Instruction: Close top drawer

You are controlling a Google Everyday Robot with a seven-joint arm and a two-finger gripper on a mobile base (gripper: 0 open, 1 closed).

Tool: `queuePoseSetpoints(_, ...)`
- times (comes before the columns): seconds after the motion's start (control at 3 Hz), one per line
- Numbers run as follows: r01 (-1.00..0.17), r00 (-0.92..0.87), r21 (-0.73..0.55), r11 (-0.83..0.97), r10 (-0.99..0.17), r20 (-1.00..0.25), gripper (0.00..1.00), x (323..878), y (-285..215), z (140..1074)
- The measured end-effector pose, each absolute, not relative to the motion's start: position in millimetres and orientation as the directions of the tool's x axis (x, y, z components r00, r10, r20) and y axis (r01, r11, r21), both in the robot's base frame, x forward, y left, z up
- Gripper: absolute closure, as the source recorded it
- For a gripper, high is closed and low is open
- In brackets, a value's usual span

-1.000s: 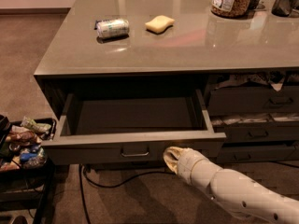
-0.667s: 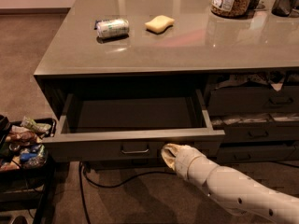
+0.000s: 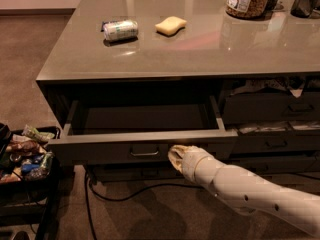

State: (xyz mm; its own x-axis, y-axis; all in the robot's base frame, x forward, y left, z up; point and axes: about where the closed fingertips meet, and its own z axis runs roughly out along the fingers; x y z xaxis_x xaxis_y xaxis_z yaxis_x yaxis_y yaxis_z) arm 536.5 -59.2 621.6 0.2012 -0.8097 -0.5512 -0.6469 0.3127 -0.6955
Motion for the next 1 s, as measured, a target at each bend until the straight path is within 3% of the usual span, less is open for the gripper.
queuePoseSetpoints(1.0,-0.639,0.195,-0.719,0.273,-0.847,-0.495,1.0,554,-68,620)
